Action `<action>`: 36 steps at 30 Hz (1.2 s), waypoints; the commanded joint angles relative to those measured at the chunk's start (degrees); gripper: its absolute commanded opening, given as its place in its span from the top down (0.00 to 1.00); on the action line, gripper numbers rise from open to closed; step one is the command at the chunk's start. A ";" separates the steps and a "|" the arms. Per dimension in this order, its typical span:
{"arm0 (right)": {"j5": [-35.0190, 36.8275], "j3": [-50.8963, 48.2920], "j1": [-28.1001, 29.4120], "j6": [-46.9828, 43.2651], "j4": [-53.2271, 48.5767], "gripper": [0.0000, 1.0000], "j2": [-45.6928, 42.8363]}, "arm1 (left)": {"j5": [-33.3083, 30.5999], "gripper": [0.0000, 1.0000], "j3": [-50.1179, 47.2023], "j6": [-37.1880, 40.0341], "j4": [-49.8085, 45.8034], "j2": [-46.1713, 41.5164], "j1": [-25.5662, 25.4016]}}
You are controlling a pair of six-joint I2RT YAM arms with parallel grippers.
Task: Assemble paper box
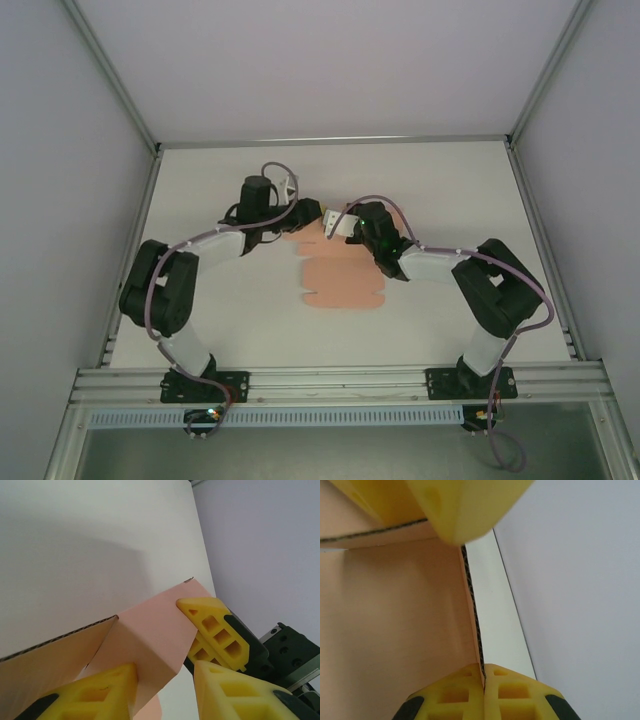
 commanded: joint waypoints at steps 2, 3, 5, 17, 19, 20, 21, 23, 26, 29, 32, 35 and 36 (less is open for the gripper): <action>-2.78 1.24 0.62 3.79 1.88 0.96 -1.50 | 2.66 0.65 1.07 -2.40 4.95 1.67 -1.86; -3.22 1.14 0.70 4.19 1.61 0.96 -1.61 | 2.83 0.65 0.97 -3.33 6.95 2.20 -1.97; -4.19 0.82 0.88 5.44 1.38 0.96 -1.78 | 2.86 0.66 0.28 -6.67 13.15 3.35 -2.09; -4.17 0.05 1.05 7.63 3.69 0.96 -1.13 | -1.04 0.61 -0.79 -7.59 15.11 2.19 -1.96; -4.13 0.05 0.64 7.76 2.90 0.96 -1.37 | -1.89 0.57 -2.20 -4.89 11.12 -0.76 -1.57; -3.75 -0.03 0.54 7.56 2.76 0.96 -1.41 | -2.10 0.55 -3.14 -3.69 9.37 -2.26 -1.40; -3.24 -0.03 0.40 7.19 2.86 0.96 -1.38 | -2.24 0.52 -4.24 -2.46 7.54 -3.98 -0.98; -2.21 -0.13 0.04 6.72 3.06 0.96 -1.54 | -3.49 0.48 -7.08 0.34 2.89 -8.32 0.30; -2.05 -0.09 -0.68 6.96 2.10 0.96 -2.44 | -8.53 0.26 -10.41 6.95 -8.47 -15.70 1.12; -1.96 0.36 -1.14 7.19 0.95 0.97 -3.02 | -18.06 0.13 -10.68 13.71 -24.33 -22.18 0.23; -1.94 0.41 -1.16 7.08 0.88 0.96 -2.98 | -23.84 0.05 -13.54 15.29 -29.70 -26.97 0.28; -2.35 0.49 -1.11 7.55 0.11 0.96 -3.11 | -23.50 0.07 -17.17 13.87 -26.19 -28.44 2.00; -2.49 0.62 -1.12 7.84 -0.13 0.96 -3.07 | -23.19 0.11 -17.79 13.34 -24.48 -28.13 2.20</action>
